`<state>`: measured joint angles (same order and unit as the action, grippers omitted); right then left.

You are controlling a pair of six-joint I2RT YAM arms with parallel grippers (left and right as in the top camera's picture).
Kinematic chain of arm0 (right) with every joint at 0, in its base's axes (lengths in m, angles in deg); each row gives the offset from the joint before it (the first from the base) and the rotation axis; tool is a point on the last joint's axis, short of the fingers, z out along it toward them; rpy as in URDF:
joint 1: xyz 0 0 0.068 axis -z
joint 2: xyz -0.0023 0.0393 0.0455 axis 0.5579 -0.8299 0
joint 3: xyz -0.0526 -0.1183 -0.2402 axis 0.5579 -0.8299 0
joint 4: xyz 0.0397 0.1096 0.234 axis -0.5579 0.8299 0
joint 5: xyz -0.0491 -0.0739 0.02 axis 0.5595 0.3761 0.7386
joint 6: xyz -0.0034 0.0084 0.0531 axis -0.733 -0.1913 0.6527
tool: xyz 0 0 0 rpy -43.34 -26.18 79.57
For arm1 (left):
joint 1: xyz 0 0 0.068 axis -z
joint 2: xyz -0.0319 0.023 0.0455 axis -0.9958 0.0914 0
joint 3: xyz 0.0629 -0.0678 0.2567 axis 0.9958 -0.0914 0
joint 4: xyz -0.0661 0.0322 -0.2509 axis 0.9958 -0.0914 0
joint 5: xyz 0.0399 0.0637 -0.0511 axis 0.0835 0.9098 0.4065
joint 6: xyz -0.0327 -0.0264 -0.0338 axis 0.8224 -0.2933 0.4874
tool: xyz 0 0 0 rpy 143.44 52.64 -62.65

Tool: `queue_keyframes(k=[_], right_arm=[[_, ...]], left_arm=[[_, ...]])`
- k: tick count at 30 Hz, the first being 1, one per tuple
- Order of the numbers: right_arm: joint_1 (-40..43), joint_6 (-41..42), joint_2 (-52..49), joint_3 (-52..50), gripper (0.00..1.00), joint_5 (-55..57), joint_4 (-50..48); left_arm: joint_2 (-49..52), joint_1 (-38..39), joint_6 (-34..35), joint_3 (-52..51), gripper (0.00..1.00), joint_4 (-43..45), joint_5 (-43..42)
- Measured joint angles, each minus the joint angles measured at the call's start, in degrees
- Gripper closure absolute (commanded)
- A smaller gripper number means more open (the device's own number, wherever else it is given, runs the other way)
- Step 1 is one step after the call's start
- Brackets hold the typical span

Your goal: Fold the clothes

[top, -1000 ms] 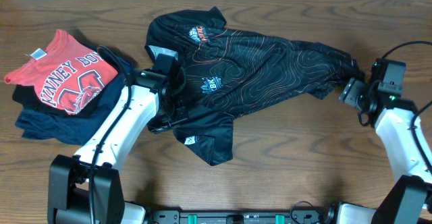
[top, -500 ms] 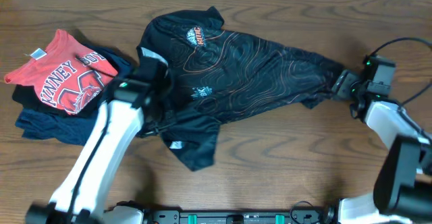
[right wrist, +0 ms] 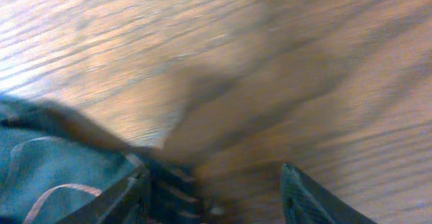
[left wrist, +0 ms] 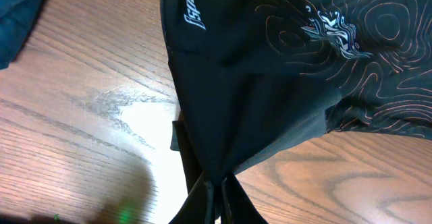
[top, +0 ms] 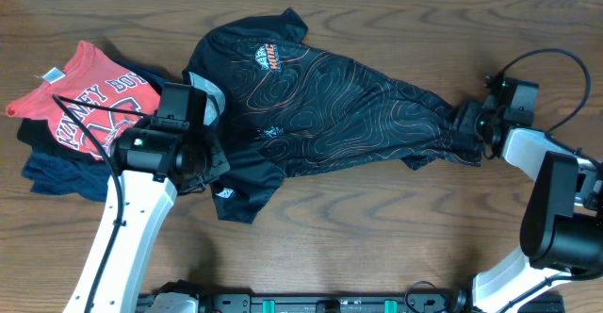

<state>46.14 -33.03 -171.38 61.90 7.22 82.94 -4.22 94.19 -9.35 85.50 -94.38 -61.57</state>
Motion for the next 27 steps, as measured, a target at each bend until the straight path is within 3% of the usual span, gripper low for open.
queue_keyframes(k=[5,6,8,9,10,11,12,21,27], right_arm=[[-1.16,-0.87,0.20,1.31,0.29,-5.29,4.00],[-1.33,-0.96,0.35,1.44,0.34,-6.86,4.94],[-1.75,-1.38,0.46,1.60,0.49,-9.22,6.21],[-1.95,-1.57,0.46,1.64,0.64,-10.08,6.71],[-2.08,-1.62,0.44,1.60,0.86,-10.91,7.23],[-2.10,-1.42,0.42,1.55,0.96,-11.63,7.98],[-2.10,-1.29,0.37,1.46,0.99,-11.98,8.52],[-2.62,1.33,0.02,2.21,0.99,-7.37,6.58],[-2.73,2.40,0.04,18.53,0.99,-0.42,9.75]], left_arm=[[0.00,0.00,0.00,0.00,0.94,0.00,0.00],[0.00,0.00,0.00,0.00,0.94,0.00,0.00],[0.00,0.00,0.00,0.00,0.94,0.00,0.00],[0.00,0.00,0.00,0.00,0.94,0.00,0.00],[0.00,0.00,0.00,0.00,0.94,0.00,0.00],[0.00,0.00,0.00,0.00,0.94,0.00,0.00],[0.00,0.00,0.00,0.00,0.94,0.00,0.00],[0.00,0.00,0.02,0.00,0.94,-0.04,0.00],[0.00,0.00,0.00,-0.02,0.94,-0.26,-0.02]])
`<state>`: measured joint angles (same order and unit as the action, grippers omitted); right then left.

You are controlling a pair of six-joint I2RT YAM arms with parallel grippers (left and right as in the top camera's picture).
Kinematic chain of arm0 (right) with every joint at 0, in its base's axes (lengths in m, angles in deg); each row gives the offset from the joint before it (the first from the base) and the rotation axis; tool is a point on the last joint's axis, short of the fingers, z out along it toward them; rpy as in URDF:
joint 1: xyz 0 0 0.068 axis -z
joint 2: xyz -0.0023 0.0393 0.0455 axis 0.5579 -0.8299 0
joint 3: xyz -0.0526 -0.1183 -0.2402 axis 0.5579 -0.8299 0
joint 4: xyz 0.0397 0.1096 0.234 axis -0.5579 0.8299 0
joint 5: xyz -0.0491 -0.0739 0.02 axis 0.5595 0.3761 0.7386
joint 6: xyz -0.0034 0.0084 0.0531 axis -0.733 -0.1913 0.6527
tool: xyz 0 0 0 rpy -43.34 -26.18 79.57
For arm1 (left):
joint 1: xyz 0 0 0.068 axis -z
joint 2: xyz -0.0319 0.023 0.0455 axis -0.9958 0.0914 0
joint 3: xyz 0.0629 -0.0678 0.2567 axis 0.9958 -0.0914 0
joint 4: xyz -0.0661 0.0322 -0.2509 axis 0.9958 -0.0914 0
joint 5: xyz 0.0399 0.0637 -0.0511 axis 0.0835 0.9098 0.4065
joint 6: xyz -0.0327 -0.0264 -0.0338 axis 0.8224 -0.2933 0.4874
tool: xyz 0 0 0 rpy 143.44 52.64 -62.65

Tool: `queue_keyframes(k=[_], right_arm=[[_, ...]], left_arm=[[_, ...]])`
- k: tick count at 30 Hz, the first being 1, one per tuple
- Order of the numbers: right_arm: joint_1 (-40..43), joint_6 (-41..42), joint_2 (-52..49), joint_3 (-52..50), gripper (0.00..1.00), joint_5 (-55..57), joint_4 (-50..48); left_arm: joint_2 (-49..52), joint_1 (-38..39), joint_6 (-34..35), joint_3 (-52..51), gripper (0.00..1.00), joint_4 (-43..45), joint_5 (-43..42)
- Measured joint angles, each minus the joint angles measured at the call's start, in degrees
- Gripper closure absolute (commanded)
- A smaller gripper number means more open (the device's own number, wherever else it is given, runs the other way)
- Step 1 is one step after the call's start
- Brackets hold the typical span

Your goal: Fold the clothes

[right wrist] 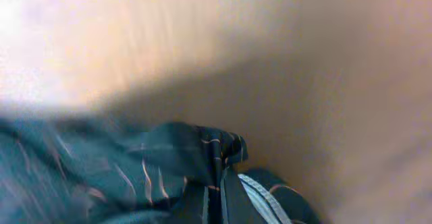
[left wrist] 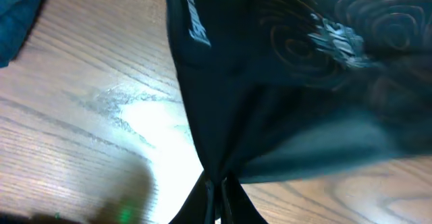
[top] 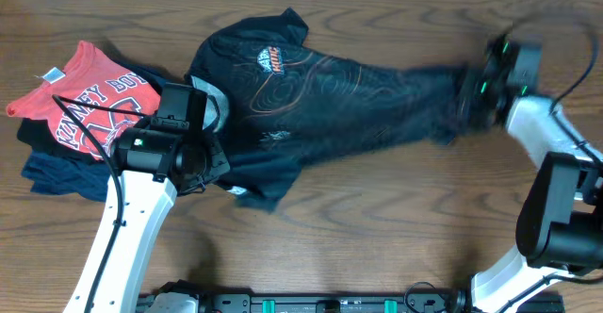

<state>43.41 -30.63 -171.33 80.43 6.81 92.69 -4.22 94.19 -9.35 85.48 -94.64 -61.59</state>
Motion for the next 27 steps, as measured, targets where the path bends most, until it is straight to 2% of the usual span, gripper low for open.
queue_keyframes(k=[3,6,7,11,16,21,22,24,25,27], right_arm=[[-0.04,0.22,0.96,11.63,0.99,2.43,2.89],[-0.31,0.42,3.30,16.55,0.89,4.85,5.57],[-0.35,0.20,4.28,17.38,0.89,5.99,7.91],[-0.35,0.26,4.83,17.22,0.96,9.97,17.86],[0.00,0.46,3.65,16.02,0.96,17.00,30.05],[1.55,0.46,3.58,16.00,0.95,21.44,34.47],[2.01,0.46,3.58,16.00,0.91,21.86,34.47],[2.73,0.61,3.58,16.00,0.76,22.58,34.40],[2.99,0.52,3.58,16.00,0.69,22.82,34.47],[3.34,0.66,3.58,16.00,0.60,22.93,35.10]], left_arm=[[0.00,0.02,0.00,0.00,0.94,0.20,-0.26],[0.00,0.02,0.00,0.00,0.94,0.00,-0.04],[0.00,0.00,0.00,0.00,0.94,-0.07,0.02],[0.00,0.00,0.00,0.00,0.94,-0.13,0.24],[0.00,0.00,0.00,0.00,0.94,-0.20,0.44],[0.00,0.00,0.00,0.00,0.94,-0.17,0.44],[0.00,0.00,0.00,0.00,0.94,-0.17,0.44],[0.00,0.00,0.00,0.00,0.94,0.00,0.44],[0.00,0.00,0.00,0.00,0.93,0.20,0.44],[0.00,0.00,-0.35,0.00,0.62,0.35,0.44]])
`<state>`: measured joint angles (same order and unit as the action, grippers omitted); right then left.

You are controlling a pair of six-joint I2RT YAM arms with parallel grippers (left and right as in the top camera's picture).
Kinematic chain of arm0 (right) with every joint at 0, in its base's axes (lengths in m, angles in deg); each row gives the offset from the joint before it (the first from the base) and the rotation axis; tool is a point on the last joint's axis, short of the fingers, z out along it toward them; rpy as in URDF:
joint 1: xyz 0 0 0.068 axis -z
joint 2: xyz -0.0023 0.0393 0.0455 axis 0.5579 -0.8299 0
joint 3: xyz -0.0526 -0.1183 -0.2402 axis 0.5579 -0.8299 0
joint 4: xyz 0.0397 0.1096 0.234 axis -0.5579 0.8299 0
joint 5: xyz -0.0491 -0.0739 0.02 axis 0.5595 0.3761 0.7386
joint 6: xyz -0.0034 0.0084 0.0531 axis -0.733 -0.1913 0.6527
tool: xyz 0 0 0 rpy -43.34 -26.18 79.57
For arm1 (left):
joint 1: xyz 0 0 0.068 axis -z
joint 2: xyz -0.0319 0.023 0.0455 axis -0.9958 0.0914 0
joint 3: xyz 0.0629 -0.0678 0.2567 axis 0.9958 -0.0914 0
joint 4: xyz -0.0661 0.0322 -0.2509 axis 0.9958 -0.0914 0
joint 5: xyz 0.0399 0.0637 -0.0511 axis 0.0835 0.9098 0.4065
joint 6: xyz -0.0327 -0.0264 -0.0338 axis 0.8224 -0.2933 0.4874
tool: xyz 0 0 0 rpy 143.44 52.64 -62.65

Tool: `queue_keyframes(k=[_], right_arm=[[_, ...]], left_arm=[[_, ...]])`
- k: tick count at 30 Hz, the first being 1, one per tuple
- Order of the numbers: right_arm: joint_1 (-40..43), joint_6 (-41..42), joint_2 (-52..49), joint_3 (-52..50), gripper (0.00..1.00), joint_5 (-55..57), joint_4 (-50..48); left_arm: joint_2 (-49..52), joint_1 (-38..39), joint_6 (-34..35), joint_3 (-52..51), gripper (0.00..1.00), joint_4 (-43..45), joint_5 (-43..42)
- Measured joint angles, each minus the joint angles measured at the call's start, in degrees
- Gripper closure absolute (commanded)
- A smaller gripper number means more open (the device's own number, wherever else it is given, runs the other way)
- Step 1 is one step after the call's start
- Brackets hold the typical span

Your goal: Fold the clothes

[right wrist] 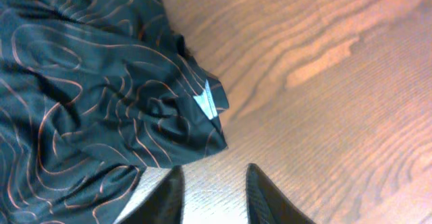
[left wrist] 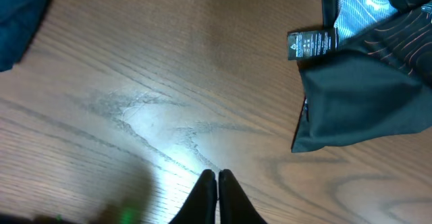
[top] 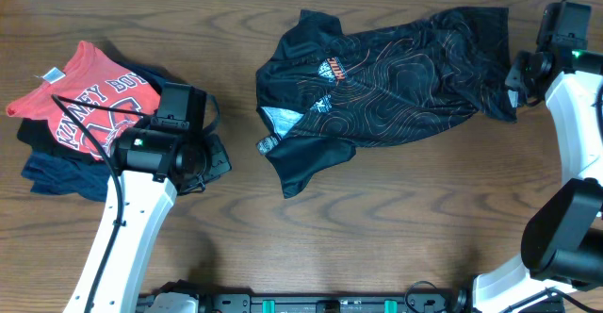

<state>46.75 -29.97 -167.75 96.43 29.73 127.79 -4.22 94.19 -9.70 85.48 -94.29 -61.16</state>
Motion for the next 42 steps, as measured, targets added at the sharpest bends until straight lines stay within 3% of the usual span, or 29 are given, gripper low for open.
queue_keyframes(k=[2,5,11,24,27,28,31,36,42], right_arm=[[0.17,-0.15,0.00,0.00,0.52,-0.48,1.92],[0.17,-0.02,0.00,0.00,0.44,-2.03,5.42],[0.17,-0.02,0.00,0.00,0.30,-5.95,13.07],[0.17,-0.02,0.00,-0.04,0.29,-7.98,21.88],[0.17,0.17,0.00,-0.04,0.29,-8.00,21.94],[0.17,0.20,0.00,-0.04,0.29,-8.00,21.99],[0.17,0.22,0.00,-0.04,0.29,-8.00,22.08],[0.17,0.22,0.00,-0.04,0.29,-8.00,22.27],[0.17,0.22,0.00,-0.04,0.28,-8.00,27.28]], left_arm=[[0.00,0.00,0.31,0.00,0.39,0.20,-0.22],[0.57,0.00,0.31,0.00,0.31,0.81,-1.11],[7.41,1.90,0.35,0.00,0.30,5.84,-4.42],[28.02,10.29,0.35,0.00,0.29,18.62,-13.14],[31.56,11.54,0.39,0.00,0.39,22.21,-15.87],[32.26,11.85,0.59,0.00,0.46,23.10,-16.68],[34.12,13.00,0.52,0.00,0.94,25.38,-19.47],[34.05,13.68,0.31,0.00,0.94,23.67,-21.73],[26.38,9.09,-2.97,0.00,0.94,9.79,-22.60]])
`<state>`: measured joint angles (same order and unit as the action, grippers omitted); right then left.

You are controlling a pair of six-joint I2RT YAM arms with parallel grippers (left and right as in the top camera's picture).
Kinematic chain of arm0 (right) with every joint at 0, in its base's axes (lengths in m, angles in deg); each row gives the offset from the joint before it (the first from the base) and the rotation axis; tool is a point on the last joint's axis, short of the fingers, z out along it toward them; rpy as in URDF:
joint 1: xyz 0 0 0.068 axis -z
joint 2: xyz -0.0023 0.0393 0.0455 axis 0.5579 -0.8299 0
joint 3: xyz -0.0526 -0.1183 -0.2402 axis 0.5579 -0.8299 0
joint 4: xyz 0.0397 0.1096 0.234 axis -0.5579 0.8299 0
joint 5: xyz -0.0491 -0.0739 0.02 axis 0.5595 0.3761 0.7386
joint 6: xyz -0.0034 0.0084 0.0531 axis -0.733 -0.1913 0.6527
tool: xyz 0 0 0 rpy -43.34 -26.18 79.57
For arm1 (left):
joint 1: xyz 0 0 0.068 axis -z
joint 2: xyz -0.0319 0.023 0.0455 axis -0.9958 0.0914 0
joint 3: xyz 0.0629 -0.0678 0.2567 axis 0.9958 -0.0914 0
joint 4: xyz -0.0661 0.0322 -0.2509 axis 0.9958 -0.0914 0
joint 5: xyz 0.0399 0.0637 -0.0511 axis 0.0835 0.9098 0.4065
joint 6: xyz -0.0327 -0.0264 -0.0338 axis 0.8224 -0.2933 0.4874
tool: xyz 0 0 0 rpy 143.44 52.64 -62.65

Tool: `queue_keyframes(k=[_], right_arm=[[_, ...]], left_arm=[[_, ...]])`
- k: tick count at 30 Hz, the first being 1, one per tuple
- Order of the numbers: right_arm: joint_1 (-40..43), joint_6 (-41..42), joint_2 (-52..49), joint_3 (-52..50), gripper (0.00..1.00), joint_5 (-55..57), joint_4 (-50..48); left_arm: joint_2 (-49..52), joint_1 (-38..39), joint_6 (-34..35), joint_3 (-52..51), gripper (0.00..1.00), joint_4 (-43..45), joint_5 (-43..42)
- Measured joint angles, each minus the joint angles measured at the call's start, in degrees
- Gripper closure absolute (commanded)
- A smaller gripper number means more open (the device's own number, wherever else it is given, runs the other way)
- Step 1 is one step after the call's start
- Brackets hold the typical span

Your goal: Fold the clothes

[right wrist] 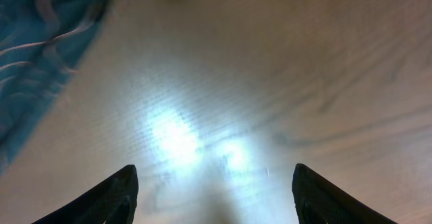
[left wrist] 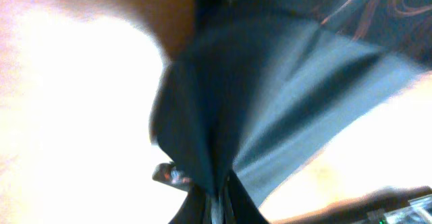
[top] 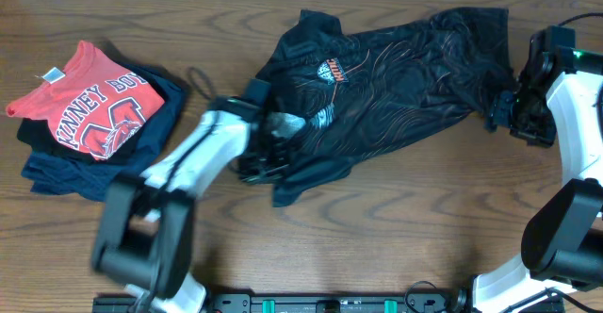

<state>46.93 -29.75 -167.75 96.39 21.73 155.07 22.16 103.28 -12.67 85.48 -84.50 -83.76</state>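
The black shirt with orange contour lines (top: 396, 77) lies crumpled across the back middle and right of the table. My left gripper (top: 256, 162) has reached its lower left corner. In the left wrist view this gripper (left wrist: 217, 207) is shut on a bunched fold of the dark fabric (left wrist: 229, 96). My right gripper (top: 516, 117) hovers beside the shirt's right edge. Its fingers (right wrist: 115, 197) stand wide open over bare wood, and only a strip of the shirt (right wrist: 40, 55) shows at the upper left of that view.
A red printed shirt (top: 89, 106) tops a pile of dark blue clothes (top: 57, 176) at the far left. The wooden table (top: 396, 228) stretches in front of the black shirt. The right arm's base stands at the front right corner.
My left arm, then beside the pile with its gripper shut on nothing, now reaches right and is shut on the shirt's lower left corner. My right gripper is now nearer the front and open wider.
First the shirt lay mid-table with my left gripper shut on its lower left part and the right gripper at its right end. Then it hung stretched between both. Later it lay farther right, free of both grippers. Now the left gripper holds it again.
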Motion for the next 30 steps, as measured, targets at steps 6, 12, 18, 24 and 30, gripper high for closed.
queue_keyframes(k=[6,12,18,24,30], right_arm=[[0.00,0.00,0.00,-0.02,0.24,-0.04,1.22],[0.00,-2.82,0.00,-0.04,0.25,-4.83,-2.08],[-0.24,-5.42,-0.02,-2.12,0.26,-9.57,-10.29],[-2.45,-5.70,-3.76,-6.95,0.32,-13.57,-21.46],[-4.55,-3.74,-11.04,-8.59,0.36,-14.80,-27.08]], left_arm=[[-19.52,-10.75,-4.33,0.79,0.94,-8.04,-0.42],[-26.62,-13.77,-5.75,1.42,0.94,-7.54,-0.44],[-25.81,-13.77,-5.92,1.18,0.94,-7.54,-0.42],[-25.81,-13.77,-5.92,1.18,0.94,-7.41,-0.39],[-25.81,-13.77,-5.92,1.18,0.94,-7.37,-0.39]])
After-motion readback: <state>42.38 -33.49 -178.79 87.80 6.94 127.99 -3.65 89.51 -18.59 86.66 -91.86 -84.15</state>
